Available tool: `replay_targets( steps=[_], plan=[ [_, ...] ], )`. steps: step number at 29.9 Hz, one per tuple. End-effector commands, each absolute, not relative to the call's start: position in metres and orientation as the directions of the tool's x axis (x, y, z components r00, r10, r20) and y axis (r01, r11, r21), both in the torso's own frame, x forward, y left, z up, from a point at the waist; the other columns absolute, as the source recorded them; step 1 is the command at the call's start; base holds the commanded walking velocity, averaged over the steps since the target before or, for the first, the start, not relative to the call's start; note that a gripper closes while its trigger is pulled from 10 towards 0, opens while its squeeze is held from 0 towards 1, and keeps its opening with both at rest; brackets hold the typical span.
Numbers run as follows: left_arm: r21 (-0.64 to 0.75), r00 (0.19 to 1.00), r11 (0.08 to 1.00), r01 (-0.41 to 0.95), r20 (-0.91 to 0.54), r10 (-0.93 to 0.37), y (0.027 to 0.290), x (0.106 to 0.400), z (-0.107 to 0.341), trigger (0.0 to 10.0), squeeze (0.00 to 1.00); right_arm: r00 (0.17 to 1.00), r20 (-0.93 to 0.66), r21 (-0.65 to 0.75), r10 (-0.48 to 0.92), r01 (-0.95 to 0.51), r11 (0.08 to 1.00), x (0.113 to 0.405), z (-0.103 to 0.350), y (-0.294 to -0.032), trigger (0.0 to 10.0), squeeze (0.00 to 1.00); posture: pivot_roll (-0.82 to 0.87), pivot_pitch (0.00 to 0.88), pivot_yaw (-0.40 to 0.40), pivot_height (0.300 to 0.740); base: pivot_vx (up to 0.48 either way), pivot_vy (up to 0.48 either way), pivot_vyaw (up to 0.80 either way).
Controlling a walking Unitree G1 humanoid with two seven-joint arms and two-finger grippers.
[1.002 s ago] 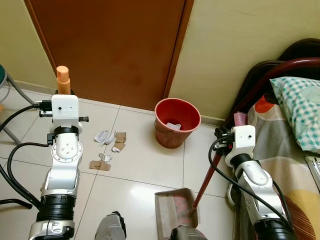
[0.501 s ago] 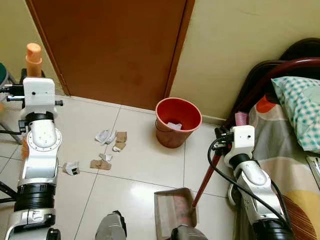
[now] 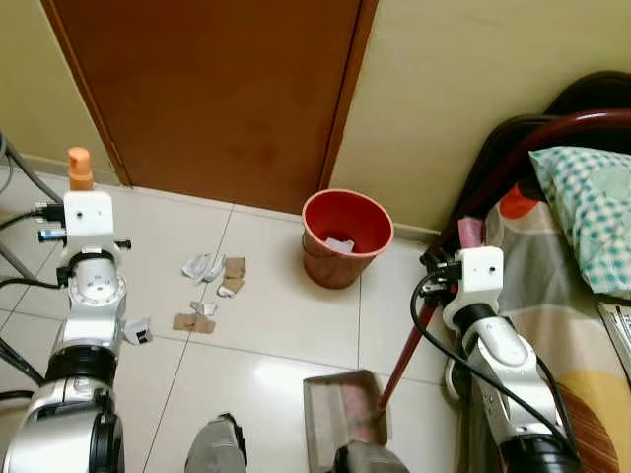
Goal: Sweep floor
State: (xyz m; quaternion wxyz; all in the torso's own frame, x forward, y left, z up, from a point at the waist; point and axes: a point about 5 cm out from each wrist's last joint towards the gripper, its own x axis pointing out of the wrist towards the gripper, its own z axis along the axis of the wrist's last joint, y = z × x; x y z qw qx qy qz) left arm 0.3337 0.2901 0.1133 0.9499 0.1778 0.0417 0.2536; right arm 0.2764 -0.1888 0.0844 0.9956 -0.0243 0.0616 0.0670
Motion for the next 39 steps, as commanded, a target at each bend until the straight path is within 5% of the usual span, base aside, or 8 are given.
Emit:
replay_targets(
  steps=[1, 9, 17, 28, 39],
  plan=[
    [0.334, 0.866, 0.810, -0.483, 0.041, 0.499, 0.291, 0.339, 0.123, 10.0, 0.00, 0.988, -0.111, -0.057, 0.112, -0.119, 0.991, 0.275, 0.090, -0.197, 10.0, 0.00, -0.13, 0.173, -0.106, 0.740, 0.000, 0.000, 0.00],
    [0.263, 0.970, 0.938, -0.225, -0.033, 0.241, 0.223, 0.363, 0.115, 10.0, 0.00, 0.990, -0.088, -0.047, 0.115, -0.119, 0.992, 0.288, 0.095, -0.188, 10.0, 0.00, -0.10, 0.156, -0.106, 0.740, 0.000, 0.000, 0.00],
    [0.258, 0.996, 0.964, 0.061, -0.072, -0.044, 0.174, 0.364, 0.106, 10.0, 0.00, 0.996, -0.023, -0.058, 0.082, -0.083, 0.995, 0.305, 0.109, -0.188, 10.0, 0.00, -0.05, 0.158, -0.090, 0.740, 0.000, 0.000, 0.00],
    [0.208, 0.907, 0.888, 0.409, 0.009, -0.420, 0.101, 0.341, 0.112, 10.0, 0.00, 0.998, -0.003, -0.114, -0.069, 0.068, 0.991, 0.324, 0.105, -0.184, 10.0, 0.00, -0.01, 0.096, -0.060, 0.740, 0.000, 0.000, 0.00],
    [0.099, 0.799, 0.824, 0.558, 0.202, -0.566, 0.055, 0.319, 0.157, 10.0, 0.00, 0.999, -0.004, -0.102, -0.043, 0.043, 0.994, 0.327, 0.090, -0.158, 10.0, 0.00, 0.02, 0.075, -0.047, 0.740, 0.000, 0.000, 0.00]
  ],
)
